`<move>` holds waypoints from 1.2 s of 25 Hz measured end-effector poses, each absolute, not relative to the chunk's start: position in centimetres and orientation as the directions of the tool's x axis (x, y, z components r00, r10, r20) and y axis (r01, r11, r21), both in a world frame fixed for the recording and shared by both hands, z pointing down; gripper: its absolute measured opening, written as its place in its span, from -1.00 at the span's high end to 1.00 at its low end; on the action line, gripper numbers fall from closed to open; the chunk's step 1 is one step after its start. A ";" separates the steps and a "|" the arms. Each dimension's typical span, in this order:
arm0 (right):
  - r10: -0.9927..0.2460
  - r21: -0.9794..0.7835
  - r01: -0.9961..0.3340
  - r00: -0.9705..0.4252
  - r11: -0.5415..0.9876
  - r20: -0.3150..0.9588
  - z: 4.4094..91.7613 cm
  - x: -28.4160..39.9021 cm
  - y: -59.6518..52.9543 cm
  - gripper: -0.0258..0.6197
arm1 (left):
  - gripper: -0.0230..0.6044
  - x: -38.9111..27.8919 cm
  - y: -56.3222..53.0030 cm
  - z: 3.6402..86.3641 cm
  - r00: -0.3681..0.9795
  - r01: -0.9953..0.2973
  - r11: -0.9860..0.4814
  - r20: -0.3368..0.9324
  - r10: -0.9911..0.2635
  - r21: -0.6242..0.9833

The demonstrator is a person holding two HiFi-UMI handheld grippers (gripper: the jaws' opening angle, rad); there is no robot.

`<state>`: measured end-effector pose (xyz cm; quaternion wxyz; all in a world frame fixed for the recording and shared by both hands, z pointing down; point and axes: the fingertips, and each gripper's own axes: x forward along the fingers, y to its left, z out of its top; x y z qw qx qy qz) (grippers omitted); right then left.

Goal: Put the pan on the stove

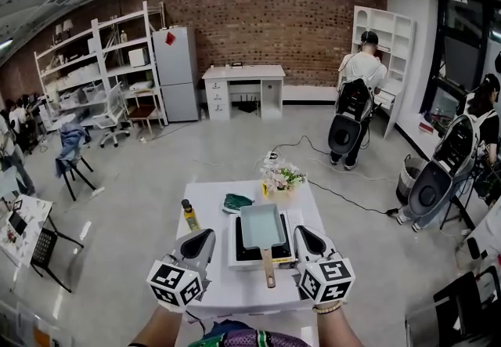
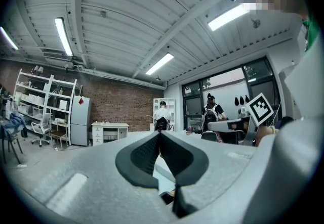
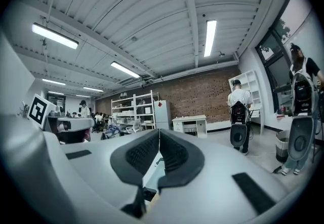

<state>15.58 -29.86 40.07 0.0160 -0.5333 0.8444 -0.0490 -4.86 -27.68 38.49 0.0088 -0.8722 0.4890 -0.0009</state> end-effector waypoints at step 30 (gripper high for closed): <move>-0.915 -0.100 -0.914 -0.399 0.393 0.055 40.9 16.3 -30.0 0.92 | 0.87 -4.2 -27.8 38.8 0.542 -0.840 -0.542 -0.005 -0.840 -0.016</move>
